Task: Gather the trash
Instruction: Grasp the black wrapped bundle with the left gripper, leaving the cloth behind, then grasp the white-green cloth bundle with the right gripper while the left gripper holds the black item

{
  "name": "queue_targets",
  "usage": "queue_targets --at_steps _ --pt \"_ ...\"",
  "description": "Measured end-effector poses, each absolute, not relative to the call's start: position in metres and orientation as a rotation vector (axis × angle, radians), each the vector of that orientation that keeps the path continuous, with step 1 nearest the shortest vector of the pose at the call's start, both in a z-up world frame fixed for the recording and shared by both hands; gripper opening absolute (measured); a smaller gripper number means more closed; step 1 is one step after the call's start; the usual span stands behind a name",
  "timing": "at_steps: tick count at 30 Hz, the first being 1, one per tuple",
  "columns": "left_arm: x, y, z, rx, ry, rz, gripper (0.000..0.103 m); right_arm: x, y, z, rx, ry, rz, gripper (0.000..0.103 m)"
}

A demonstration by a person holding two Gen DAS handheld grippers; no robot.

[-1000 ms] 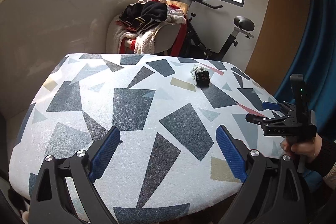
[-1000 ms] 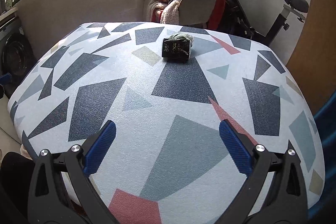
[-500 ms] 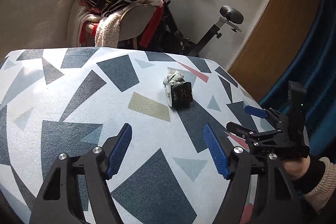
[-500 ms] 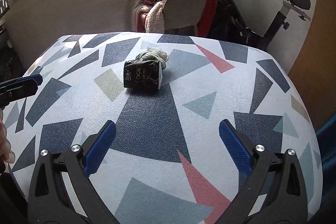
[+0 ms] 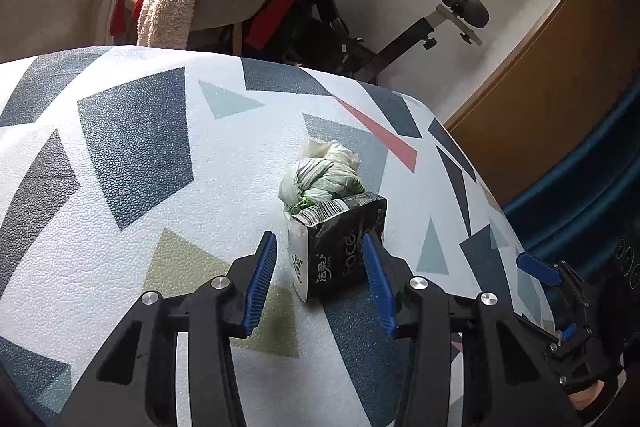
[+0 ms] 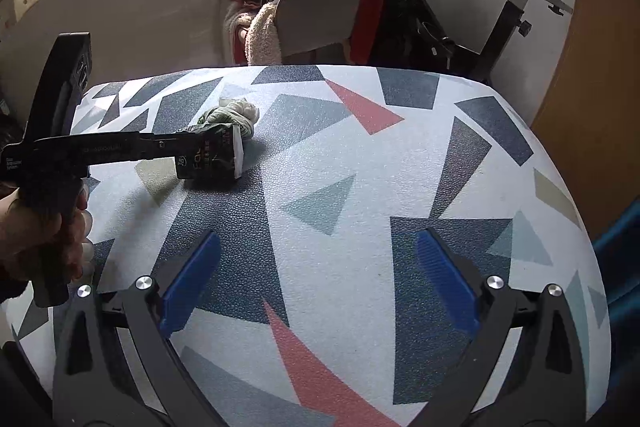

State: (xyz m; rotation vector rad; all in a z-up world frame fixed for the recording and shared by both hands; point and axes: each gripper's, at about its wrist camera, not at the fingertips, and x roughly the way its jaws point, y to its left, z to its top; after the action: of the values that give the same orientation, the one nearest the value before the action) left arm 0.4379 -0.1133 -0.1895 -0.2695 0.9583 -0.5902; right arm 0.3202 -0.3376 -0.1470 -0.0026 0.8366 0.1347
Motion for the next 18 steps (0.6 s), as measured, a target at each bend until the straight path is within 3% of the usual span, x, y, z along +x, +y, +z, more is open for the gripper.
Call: queue_targets --at_steps 1,2,3,18 --pt "0.439 -0.114 -0.192 -0.274 0.975 -0.597 0.029 0.322 -0.338 -0.148 0.008 0.841 0.133 0.097" --pt "0.438 -0.113 -0.194 -0.267 0.979 -0.601 0.014 0.324 -0.338 -0.148 0.022 0.845 0.135 0.097" --pt "0.435 -0.111 -0.192 -0.262 0.968 -0.605 0.009 0.326 -0.337 -0.149 0.036 0.848 0.139 0.097" --pt "0.34 0.023 -0.139 -0.206 0.77 -0.413 0.006 0.427 -0.25 -0.15 0.08 0.841 0.217 0.097"
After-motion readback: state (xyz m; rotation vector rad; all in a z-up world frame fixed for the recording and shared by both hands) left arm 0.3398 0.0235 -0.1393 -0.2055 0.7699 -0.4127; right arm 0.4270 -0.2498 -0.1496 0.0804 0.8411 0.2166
